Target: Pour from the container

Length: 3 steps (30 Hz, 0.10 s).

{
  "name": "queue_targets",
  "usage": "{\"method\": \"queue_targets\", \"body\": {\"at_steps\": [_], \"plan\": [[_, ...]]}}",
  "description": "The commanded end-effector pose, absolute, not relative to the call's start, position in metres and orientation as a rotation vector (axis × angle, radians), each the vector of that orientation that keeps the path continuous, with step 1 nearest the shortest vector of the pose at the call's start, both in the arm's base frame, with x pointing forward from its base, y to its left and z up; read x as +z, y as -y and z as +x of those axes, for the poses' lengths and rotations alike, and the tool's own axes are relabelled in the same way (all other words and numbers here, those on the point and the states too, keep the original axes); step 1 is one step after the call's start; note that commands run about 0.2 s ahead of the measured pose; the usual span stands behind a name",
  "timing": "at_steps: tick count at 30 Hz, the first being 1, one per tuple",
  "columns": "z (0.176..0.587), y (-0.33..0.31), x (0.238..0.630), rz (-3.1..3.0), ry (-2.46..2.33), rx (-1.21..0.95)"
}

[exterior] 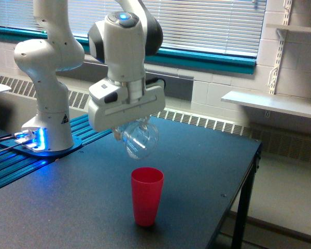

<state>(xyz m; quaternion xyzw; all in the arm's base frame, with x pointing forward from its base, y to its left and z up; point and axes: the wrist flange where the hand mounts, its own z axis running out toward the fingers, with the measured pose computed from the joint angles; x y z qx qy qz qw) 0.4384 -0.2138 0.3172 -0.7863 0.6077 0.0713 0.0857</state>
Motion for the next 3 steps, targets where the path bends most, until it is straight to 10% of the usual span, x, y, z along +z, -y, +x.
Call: {"method": "queue_targets", "body": {"at_steps": [1,3], "plan": [[0.4281,0.2124,0.3272,-2.314,-1.858,0.153],[0.4249,0.2104,0.3286,-2.314,-1.858,0.151]]}}
